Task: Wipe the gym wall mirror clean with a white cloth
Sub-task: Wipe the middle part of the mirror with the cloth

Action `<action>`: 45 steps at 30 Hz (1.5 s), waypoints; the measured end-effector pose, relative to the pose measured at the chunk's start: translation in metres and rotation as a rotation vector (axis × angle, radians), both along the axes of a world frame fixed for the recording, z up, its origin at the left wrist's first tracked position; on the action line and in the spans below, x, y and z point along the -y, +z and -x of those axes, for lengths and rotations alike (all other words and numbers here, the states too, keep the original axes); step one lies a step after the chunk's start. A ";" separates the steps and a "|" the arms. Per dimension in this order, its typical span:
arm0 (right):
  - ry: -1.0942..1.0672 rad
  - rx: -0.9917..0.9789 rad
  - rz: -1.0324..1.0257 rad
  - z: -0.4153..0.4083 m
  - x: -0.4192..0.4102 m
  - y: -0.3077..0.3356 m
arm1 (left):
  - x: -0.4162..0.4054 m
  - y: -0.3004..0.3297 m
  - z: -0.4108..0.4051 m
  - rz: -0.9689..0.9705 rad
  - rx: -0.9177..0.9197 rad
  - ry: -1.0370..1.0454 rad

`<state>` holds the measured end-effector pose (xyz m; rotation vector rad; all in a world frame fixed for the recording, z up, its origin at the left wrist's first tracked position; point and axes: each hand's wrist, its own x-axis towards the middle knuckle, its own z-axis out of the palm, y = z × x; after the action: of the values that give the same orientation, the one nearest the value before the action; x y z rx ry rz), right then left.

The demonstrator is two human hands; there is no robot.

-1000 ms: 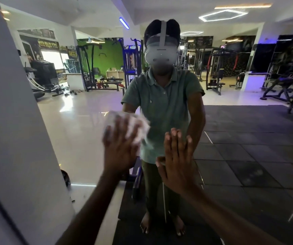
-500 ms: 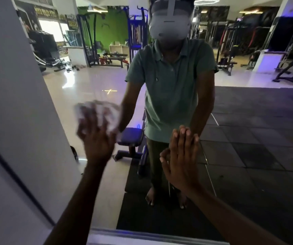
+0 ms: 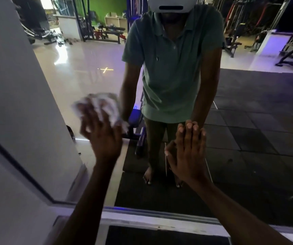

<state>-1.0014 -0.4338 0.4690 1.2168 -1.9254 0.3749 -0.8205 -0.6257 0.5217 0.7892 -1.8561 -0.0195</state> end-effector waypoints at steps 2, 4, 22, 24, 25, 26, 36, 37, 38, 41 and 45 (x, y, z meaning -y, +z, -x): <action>0.016 0.027 0.007 0.000 0.000 -0.004 | 0.022 -0.020 -0.012 -0.183 -0.155 0.096; 0.009 0.043 -0.006 -0.003 0.002 -0.006 | 0.025 -0.014 -0.012 -0.230 -0.215 0.076; -0.047 0.078 -0.023 -0.017 0.014 -0.047 | -0.041 -0.046 0.046 -0.314 -0.161 -0.007; -0.040 0.055 -0.041 -0.015 0.012 -0.045 | -0.060 -0.060 0.050 -0.099 0.092 -0.158; -0.035 0.045 -0.059 -0.014 0.010 -0.044 | -0.048 -0.066 0.040 0.024 0.178 -0.193; -0.031 0.042 -0.071 -0.011 0.007 -0.043 | -0.031 -0.069 0.028 0.128 0.228 -0.197; 0.050 0.101 -0.082 -0.020 -0.025 -0.024 | -0.088 -0.041 0.069 -0.084 0.164 -0.166; 0.024 0.110 -0.051 -0.012 -0.033 -0.022 | -0.085 -0.042 0.067 0.027 0.234 -0.212; -0.028 0.111 -0.021 -0.001 -0.043 -0.019 | -0.074 -0.041 0.059 0.113 0.263 -0.230; -0.149 0.041 -0.009 0.041 -0.073 -0.010 | -0.040 -0.036 0.037 0.159 0.152 -0.077; -0.048 -0.005 -0.026 0.061 -0.085 -0.007 | -0.090 -0.029 0.089 -0.358 -0.215 0.123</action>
<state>-1.0629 -0.3488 0.4624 1.1844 -1.9576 0.3224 -0.9094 -0.5356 0.4924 1.1020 -1.6166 -0.3528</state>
